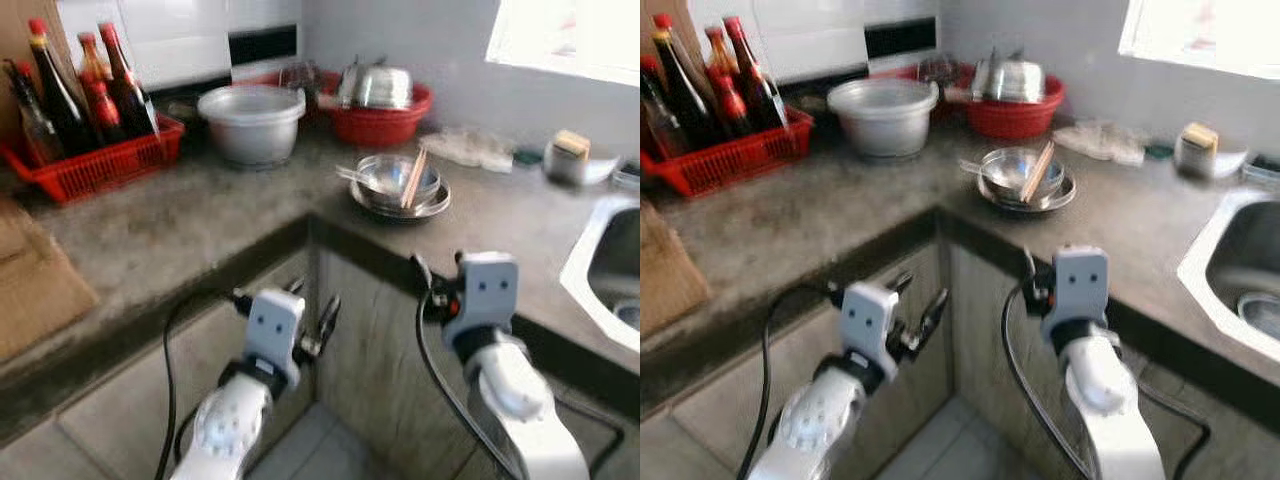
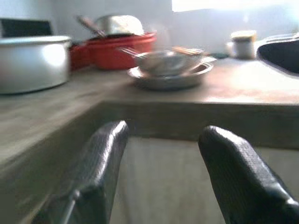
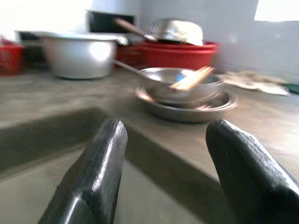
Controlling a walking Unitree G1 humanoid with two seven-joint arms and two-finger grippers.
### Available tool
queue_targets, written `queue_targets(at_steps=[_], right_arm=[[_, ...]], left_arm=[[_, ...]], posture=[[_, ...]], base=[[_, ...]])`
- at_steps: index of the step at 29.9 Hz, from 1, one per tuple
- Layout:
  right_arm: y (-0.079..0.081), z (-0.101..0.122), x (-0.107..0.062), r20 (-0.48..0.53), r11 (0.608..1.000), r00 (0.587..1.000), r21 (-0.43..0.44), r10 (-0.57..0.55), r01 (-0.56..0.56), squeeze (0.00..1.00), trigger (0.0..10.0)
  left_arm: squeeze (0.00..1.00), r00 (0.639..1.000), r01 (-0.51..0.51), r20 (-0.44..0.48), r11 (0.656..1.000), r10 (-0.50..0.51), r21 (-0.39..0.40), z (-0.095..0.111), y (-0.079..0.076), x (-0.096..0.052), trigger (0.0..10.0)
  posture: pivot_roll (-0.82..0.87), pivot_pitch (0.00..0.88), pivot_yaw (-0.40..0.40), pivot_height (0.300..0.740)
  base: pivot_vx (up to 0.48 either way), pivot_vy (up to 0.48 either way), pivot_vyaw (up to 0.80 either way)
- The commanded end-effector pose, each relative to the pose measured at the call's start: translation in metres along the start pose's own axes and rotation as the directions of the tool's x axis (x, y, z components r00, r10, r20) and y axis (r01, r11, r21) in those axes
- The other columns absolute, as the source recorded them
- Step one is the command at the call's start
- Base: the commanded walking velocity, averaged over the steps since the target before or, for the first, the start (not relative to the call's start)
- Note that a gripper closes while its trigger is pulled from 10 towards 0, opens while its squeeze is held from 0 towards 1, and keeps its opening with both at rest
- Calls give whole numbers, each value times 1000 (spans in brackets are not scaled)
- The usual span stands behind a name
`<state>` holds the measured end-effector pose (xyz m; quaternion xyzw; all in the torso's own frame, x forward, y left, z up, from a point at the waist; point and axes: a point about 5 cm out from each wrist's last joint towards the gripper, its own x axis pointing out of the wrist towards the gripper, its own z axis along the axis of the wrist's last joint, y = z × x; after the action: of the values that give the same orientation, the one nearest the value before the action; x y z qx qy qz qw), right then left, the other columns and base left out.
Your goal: Kitchen organization
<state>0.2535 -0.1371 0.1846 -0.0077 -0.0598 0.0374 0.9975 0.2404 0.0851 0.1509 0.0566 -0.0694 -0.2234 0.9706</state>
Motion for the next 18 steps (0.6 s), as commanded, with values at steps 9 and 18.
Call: queue_targets(at_steps=[9, 18], right_arm=[[1, 8, 5, 34, 1000, 999, -6, 10, -10, 0, 10000], [-1, 12, 8, 48, 1000, 999, -3, 3, -3, 0, 10000]], left_arm=[[0, 1000, -11, -18, 1000, 11, 6, -5, 0, -3, 10000], [0, 999, 2, -44, 1000, -2, 10, -12, -3, -5, 10000]], posture=[[77, 2, -44, 740], [74, 6, -45, 740]], base=[[159, 0, 0], [348, 0, 0]])
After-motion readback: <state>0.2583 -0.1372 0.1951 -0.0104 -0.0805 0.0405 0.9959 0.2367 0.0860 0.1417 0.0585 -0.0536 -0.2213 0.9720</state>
